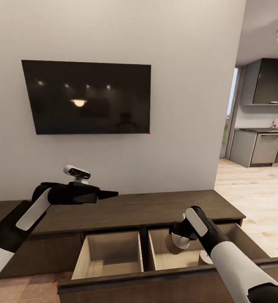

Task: Place each of the two pumpkins and all three candles from the living room inside a cabinet in the living room (use any cabinet), then make sure every cabinet is closed, and position the cauldron so it is next to a table in the living room.

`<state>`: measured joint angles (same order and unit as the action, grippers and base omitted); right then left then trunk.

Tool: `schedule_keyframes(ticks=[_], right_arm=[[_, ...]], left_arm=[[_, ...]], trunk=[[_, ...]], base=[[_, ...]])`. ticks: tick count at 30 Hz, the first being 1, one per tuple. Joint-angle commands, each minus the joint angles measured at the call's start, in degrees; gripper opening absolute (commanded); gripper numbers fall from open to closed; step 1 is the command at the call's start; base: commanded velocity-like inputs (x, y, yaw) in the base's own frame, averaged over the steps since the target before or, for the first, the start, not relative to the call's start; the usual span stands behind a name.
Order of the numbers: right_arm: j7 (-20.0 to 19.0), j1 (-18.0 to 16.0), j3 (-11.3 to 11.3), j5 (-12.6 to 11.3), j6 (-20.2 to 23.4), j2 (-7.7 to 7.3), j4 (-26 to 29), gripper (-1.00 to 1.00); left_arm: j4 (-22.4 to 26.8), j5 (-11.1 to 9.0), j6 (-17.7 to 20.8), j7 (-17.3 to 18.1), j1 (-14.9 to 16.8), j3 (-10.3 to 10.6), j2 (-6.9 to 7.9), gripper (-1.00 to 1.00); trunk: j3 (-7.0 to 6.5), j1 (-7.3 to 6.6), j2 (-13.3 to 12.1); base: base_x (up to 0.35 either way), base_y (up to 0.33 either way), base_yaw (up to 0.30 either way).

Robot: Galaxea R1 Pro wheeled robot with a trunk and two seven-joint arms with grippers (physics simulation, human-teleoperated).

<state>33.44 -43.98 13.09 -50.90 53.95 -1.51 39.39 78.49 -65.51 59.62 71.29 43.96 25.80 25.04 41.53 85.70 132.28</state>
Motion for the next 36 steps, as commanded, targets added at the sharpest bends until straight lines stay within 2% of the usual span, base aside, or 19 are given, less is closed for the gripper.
schedule_keyframes(ticks=[1,15,22,24,27,33,36], right_arm=[[0.57,-0.05,0.34,-0.60,0.02,-0.07,0.08,-1.00],[0.57,-0.05,0.34,-0.59,-0.10,-0.07,-0.51,-1.00],[0.38,-0.09,0.46,-0.45,-4.34,-0.01,-1.80,-1.00],[0.34,-0.12,1.23,0.24,-5.44,0.04,-2.20,-1.00],[0.32,-0.13,1.74,0.99,-5.91,0.48,-2.37,-1.00],[0.31,-0.91,2.22,3.47,-6.55,2.22,-3.71,-1.00],[0.26,-1.24,2.28,3.87,-8.27,2.73,-4.66,-1.00]], left_arm=[[-0.01,-0.24,0.38,0.09,0.07,0.13,0.07,1.00],[0.04,-0.19,0.38,0.07,0.07,0.13,0.02,1.00],[0.15,-0.15,0.38,0.07,0.07,0.13,0.01,1.00],[0.21,-0.15,0.38,0.07,0.07,0.13,0.01,1.00],[0.23,-0.15,0.38,0.07,0.07,0.13,0.01,1.00],[0.31,-0.15,0.38,0.07,0.07,0.13,0.01,1.00],[0.33,-0.15,0.38,0.07,0.07,0.13,0.01,1.00]], trunk=[[0.25,0.22,0.45],[2.76,3.29,6.06],[2.76,3.29,6.06],[2.76,3.29,6.06],[2.76,3.29,6.06],[3.84,4.61,8.47],[4.38,5.27,9.67]], base=[[0.000,0.000,0.000],[0.000,0.000,0.000],[0.000,0.000,0.000],[0.000,0.000,0.000],[0.000,0.000,0.000],[0.000,0.000,0.000],[0.000,0.000,0.000]])
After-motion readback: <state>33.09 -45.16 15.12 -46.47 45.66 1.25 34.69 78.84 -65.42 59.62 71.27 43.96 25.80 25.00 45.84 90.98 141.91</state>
